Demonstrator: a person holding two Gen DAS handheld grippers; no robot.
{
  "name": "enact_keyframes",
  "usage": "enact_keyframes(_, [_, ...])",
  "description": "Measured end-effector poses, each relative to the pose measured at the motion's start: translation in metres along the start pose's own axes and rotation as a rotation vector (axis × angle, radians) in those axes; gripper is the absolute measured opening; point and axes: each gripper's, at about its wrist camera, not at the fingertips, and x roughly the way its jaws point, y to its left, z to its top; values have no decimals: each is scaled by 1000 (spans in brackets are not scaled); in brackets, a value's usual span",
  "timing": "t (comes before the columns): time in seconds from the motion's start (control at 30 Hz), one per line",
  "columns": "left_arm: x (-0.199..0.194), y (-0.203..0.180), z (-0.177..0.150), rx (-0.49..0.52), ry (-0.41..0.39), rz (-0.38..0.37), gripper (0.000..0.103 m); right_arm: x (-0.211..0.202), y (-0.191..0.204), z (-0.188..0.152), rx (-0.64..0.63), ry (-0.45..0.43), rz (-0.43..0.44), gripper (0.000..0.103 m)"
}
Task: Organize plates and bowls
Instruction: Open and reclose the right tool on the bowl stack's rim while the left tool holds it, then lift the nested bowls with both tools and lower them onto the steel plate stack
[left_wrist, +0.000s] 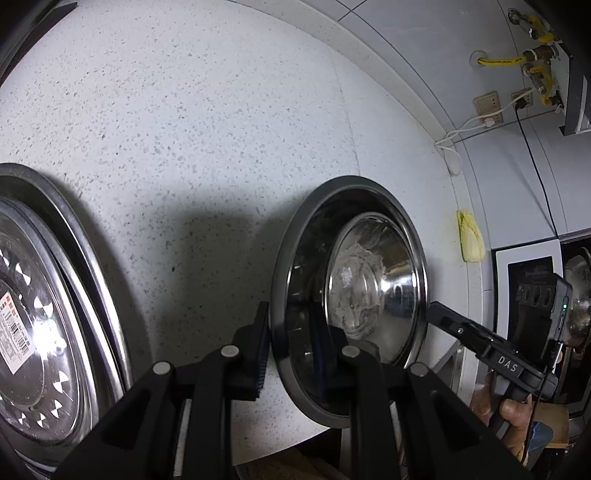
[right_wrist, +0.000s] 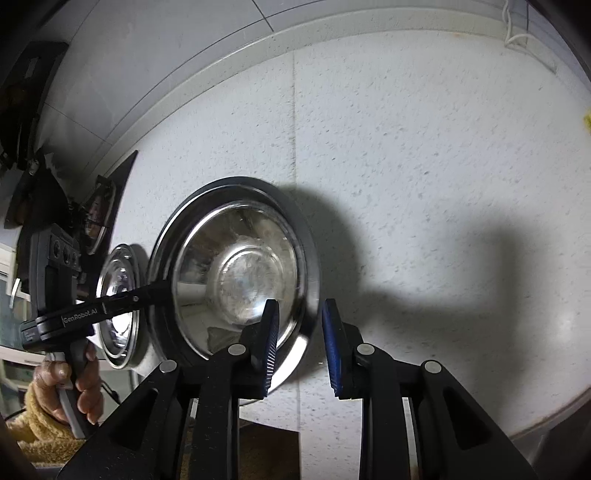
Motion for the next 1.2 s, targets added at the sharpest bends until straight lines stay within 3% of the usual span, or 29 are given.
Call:
enact_keyframes(0.3, [7, 5, 0, -17, 20, -21, 18, 15, 7, 1, -35, 42, -73, 20])
enact_keyframes(0.43, [11, 10, 4, -26, 28, -49, 18, 16, 3, 6, -43, 33, -43, 12])
enact_keyframes(0.73, [8, 18, 9, -27, 33, -82, 18, 16, -4, 5, -23, 27, 9, 11])
enact_keyframes(1.0, [-17, 15, 16, 1, -9, -93, 18, -4, 9, 9, -47, -27, 6, 11])
enact_keyframes(1.2, [-65, 34, 11, -11, -84, -86, 18, -9, 53, 19, -111, -54, 43, 11])
